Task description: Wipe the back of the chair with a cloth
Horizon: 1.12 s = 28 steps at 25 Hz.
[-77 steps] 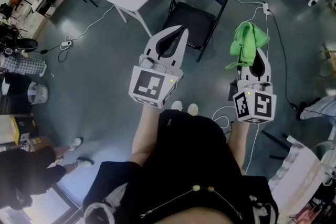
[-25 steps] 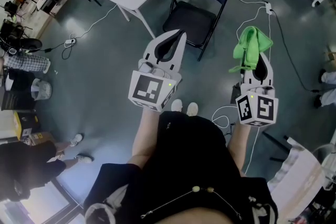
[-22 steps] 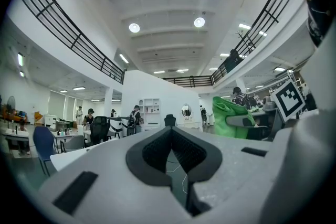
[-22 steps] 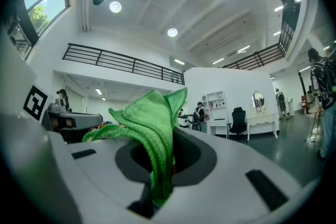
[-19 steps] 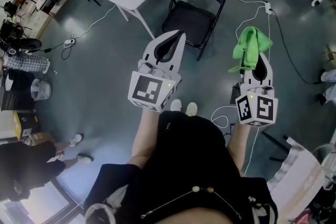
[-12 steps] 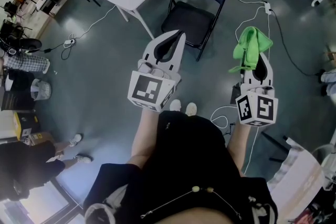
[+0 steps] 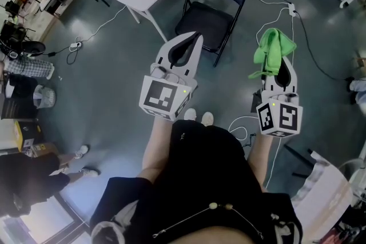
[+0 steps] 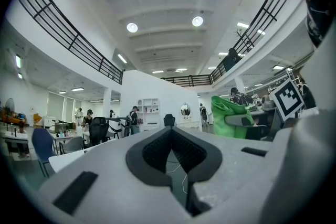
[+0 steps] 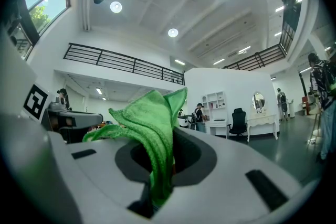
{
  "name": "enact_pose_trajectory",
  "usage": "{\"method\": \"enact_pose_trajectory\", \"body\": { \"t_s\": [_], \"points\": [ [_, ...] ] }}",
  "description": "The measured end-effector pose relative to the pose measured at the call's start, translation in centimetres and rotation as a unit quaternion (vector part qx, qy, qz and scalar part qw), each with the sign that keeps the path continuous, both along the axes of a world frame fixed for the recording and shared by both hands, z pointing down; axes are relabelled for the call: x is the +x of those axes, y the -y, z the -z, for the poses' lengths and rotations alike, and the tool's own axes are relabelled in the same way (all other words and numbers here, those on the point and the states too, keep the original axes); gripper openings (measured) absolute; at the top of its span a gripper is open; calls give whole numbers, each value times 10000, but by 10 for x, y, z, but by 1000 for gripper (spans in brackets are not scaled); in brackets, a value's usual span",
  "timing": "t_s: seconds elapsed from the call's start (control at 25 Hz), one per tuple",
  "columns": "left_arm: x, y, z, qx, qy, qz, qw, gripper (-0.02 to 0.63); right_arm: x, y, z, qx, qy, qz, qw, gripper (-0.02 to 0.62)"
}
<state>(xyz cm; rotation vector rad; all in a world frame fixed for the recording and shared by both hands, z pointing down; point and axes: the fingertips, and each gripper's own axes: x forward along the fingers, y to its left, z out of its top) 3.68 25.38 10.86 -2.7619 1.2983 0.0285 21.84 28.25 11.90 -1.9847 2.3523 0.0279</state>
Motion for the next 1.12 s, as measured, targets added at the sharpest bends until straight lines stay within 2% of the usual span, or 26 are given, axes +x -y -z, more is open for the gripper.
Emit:
{"method": "enact_pose_trajectory", "body": {
  "t_s": [1.12],
  "points": [
    [1,-2,0,3,-38,-12,10000,5,4,-5,3,35,-140,-86,9999,41]
  ]
}}
